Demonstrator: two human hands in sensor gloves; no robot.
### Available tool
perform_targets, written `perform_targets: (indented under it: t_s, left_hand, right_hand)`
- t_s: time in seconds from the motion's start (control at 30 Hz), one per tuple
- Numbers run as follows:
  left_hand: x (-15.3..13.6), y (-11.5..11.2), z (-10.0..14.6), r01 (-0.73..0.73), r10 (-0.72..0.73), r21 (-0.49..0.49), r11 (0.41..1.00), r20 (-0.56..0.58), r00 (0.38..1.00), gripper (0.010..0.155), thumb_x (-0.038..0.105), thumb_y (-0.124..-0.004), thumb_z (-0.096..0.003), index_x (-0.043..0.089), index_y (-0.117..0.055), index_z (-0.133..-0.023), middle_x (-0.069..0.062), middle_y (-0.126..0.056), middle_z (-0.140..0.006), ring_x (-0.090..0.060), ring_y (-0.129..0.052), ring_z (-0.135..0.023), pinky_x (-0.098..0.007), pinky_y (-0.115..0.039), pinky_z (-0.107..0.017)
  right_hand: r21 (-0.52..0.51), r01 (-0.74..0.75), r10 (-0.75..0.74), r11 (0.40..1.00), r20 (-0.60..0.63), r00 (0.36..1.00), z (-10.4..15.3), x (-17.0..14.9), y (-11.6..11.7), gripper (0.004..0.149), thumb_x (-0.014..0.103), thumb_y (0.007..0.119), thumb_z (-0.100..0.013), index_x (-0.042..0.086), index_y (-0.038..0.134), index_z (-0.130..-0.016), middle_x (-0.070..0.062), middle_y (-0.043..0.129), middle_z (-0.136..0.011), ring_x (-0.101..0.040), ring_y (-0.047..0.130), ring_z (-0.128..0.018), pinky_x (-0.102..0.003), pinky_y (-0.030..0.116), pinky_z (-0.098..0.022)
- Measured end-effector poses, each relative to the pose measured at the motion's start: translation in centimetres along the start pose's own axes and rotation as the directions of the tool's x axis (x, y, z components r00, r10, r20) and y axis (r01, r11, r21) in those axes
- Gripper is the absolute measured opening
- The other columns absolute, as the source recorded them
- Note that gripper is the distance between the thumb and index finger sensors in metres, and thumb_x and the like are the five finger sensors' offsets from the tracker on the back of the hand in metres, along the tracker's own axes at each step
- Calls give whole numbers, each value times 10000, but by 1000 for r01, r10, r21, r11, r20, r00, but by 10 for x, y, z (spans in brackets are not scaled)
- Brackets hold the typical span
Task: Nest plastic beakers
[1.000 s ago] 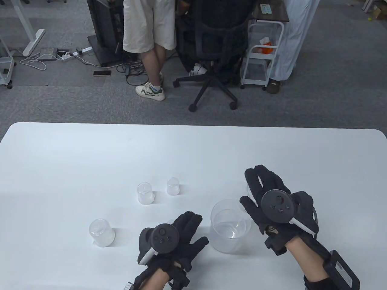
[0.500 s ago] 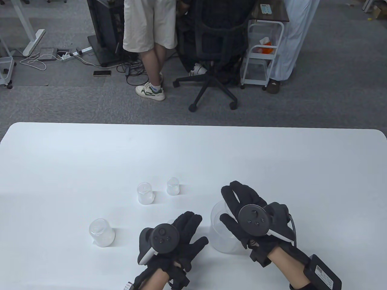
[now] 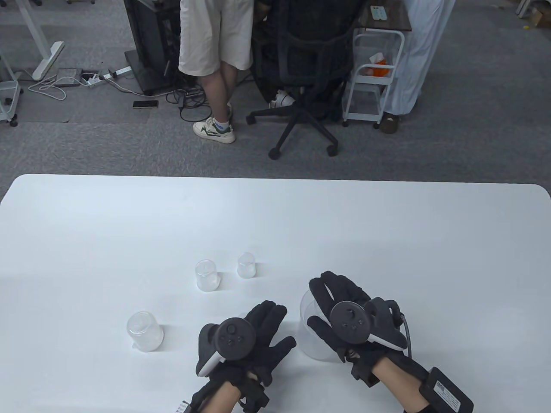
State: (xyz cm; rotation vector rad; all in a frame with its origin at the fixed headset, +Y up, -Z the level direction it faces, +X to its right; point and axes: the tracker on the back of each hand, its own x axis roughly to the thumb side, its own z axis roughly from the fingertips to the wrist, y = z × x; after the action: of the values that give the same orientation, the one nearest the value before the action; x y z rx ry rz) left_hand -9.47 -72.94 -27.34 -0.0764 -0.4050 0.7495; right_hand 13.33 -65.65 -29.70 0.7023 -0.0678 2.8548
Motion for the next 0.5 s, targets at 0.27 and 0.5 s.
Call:
perform_targets:
  t_s: [0.27,0.5]
  left_hand:
    - [11,11,0,71,-70,30,997,-4,998,763,624,-659,-436,207,-504,-1056,-171,-410,-1136,-530,-457,-1046,-713,-461,-690]
    - [19,48,5,313,-308,73,947,-79,948,698,553,-678,-456,216,-526,-1049,-158,-410,-1139,-518,-455,-1055,-711,-456,-697]
  right_hand:
    - [-80,96,-97,992,-15,995,7,-7,-6,744,560,662,-488,150,398,-1050,-194,373,-1156,-495,456,-1023,-663,484,-678]
    - [-211,243,-252,947,-15,968,22,-18,-13,741,564,668,-487,141,423,-1044,-195,411,-1148,-492,492,-1011,-650,508,-671]
